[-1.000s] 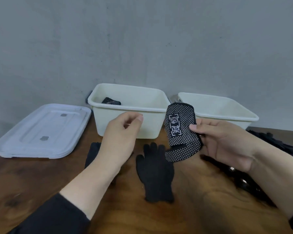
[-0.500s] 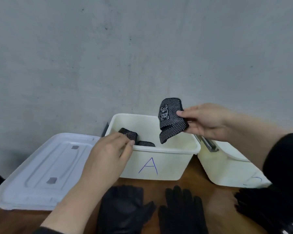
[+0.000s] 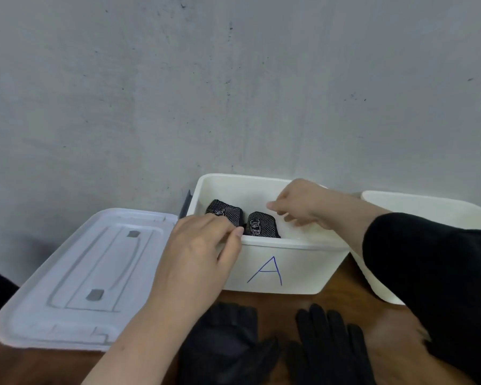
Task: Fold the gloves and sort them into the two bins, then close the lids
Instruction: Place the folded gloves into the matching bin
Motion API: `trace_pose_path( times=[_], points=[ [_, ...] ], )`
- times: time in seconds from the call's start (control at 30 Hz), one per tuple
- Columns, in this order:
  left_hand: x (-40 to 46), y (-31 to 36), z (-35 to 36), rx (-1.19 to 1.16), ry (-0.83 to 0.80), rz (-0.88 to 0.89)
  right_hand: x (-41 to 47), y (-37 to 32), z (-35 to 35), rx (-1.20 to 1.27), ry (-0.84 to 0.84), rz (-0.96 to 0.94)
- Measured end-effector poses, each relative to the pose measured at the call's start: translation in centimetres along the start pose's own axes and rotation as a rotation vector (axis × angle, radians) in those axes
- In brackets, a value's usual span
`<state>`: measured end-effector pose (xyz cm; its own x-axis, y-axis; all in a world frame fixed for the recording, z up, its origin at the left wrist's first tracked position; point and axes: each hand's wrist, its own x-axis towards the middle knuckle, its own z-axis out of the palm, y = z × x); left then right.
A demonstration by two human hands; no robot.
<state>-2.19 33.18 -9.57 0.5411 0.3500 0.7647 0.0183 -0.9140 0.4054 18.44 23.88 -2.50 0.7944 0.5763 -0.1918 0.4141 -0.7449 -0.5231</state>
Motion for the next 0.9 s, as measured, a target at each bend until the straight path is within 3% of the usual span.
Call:
trace_pose_path(
  times=[0.2, 0.33, 0.43, 0.5, 0.7, 0.9],
  points=[
    [-0.4, 1.2, 0.2, -0.024, 0.124, 0.036, -6.8, -0.3, -2.3, 0.08, 0.429, -0.399],
    [-1.7, 4.5, 0.7, -0.094, 0.178, 0.126, -14.3, 3.4, -1.3, 0.239, 0.525, -0.527],
    [-4.6, 8.0, 1.4, -0.173, 0.061, 0.122, -19.8, 8.6, 2.3, 0.243, 0.482, -0.5],
    [-7.4, 10.1, 1.9, -0.174, -0.102, 0.114, -22.5, 12.5, 5.2, 0.13, 0.412, -0.463],
    [-14.8, 13.0, 2.8, 0.014, -0.552, 0.18, -25.8, 20.5, 10.1, -0.046, 0.234, -0.42],
    [-16.2, 13.3, 2.3, 0.053, -0.643, 0.167, -26.1, 21.2, 10.0, -0.025, 0.155, -0.408]
  ],
)
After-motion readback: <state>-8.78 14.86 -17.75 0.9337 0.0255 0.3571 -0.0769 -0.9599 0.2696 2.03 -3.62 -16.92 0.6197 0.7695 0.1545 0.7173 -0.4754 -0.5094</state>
